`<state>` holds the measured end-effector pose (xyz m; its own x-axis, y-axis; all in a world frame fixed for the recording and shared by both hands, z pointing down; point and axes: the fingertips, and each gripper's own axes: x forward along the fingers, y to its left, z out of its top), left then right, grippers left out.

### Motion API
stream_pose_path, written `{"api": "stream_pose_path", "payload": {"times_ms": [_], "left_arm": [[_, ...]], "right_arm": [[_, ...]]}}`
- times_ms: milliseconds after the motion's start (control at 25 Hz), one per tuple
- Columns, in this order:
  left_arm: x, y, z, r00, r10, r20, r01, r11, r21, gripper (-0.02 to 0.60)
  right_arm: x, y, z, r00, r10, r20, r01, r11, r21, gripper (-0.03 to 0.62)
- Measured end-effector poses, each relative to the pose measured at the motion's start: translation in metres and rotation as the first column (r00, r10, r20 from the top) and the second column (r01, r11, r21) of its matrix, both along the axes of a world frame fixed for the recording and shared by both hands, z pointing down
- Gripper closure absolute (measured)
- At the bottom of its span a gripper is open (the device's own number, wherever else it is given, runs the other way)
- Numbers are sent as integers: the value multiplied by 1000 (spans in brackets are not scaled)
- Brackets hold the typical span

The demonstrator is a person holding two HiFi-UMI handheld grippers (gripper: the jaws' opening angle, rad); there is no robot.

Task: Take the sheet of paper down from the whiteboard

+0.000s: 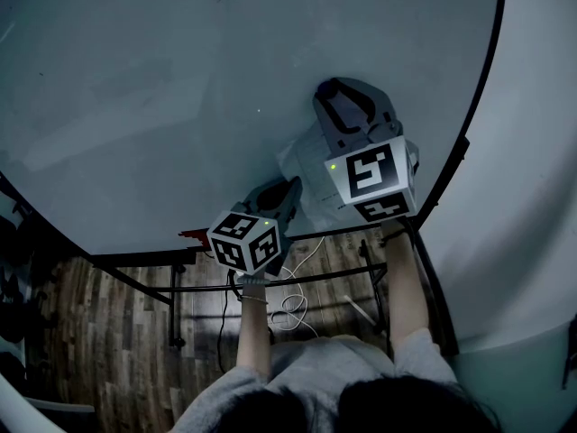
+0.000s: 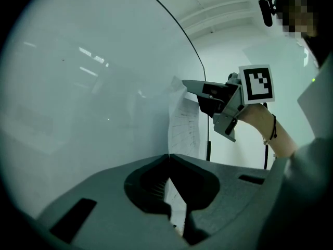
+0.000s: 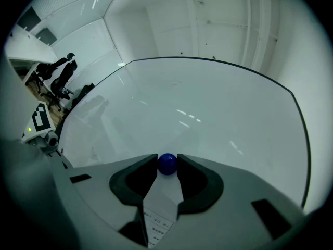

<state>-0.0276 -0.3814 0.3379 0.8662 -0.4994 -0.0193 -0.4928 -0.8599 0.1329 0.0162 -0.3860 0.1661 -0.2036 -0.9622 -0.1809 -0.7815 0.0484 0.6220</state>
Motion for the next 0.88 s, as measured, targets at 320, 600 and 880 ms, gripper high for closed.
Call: {"api": "stream_pose_path", "payload": {"times_ms": [320, 600, 880], "left_arm": [[-3, 3, -1, 1000, 6, -13, -6, 1000, -5, 575], [-5, 9, 0, 1000, 4, -25, -4, 1000, -13, 575], [-12, 16, -1, 999, 1, -39, -2, 1000, -18, 575]], "right_arm": [[-3, 1, 1, 1000, -19, 12, 19, 1000, -5, 474], [-5, 6, 4, 1000, -25, 20, 25, 1000, 0, 454], [-3, 20, 8, 999, -14, 39, 14, 1000, 8, 453]]}}
